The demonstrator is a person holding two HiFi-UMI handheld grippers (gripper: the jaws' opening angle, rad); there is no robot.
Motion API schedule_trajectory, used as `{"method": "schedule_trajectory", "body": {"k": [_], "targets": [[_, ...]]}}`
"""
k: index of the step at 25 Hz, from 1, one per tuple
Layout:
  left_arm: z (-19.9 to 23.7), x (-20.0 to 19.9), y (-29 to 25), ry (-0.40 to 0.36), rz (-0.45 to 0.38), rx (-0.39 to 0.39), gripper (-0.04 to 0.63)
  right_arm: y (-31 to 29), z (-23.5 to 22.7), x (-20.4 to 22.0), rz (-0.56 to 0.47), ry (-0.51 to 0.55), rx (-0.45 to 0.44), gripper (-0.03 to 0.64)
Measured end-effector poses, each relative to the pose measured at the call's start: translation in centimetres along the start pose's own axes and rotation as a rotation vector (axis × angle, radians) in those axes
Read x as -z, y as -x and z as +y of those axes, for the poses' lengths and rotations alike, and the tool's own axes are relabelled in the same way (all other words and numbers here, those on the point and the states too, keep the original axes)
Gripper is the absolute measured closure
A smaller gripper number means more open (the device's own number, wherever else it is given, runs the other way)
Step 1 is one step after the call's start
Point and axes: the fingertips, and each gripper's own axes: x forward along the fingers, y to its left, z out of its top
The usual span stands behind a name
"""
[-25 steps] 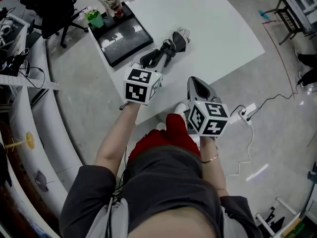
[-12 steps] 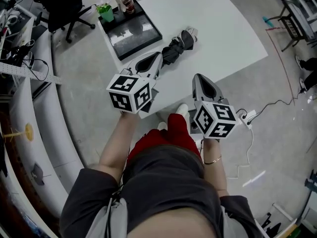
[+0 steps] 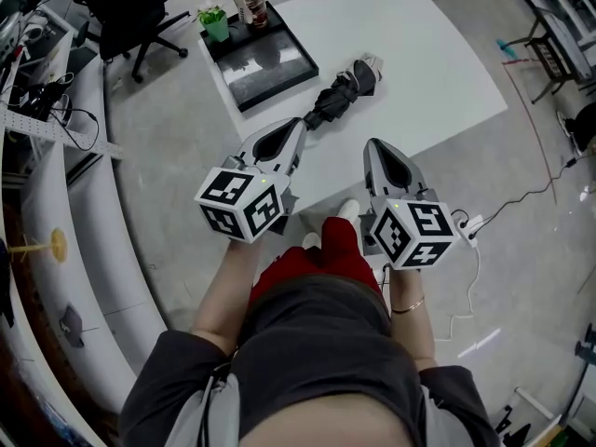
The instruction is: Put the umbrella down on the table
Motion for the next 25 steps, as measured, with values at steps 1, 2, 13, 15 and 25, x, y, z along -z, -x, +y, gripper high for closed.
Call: {"method": "schedule_trajectory", "body": {"k": [1,2,13,15,25], "targets": [[-0.1,0.0,0.4,-0.009,-0.001,-0.005,0.583,0.1,0.4,-0.1,-0.005,0.006,-0.008,0.598],[-0.2,0.0,0.7,-0.023,-0.001,-0.009,0.583,0.2,0.8,-0.2,-0.01,0.011,-0.015,0.598],[-1.8,-0.3,3.6,-0.081,-0.025,-0.023,0.583,1.7,3.0,-1.1,-0.06,0.05,-0.048,0.598],[-1.9,-0.4,4.1,-0.083,-0.03,-0.028,0.583,2.0,3.2,-1.4,-0.073,0.052,-0.049,0.598],[-1.9,-1.9,7.1,-0.112,-0.083,-0.071,0.583,4.2,4.4,-3.6,-0.153,0.075,-0.052,0.598]]}}
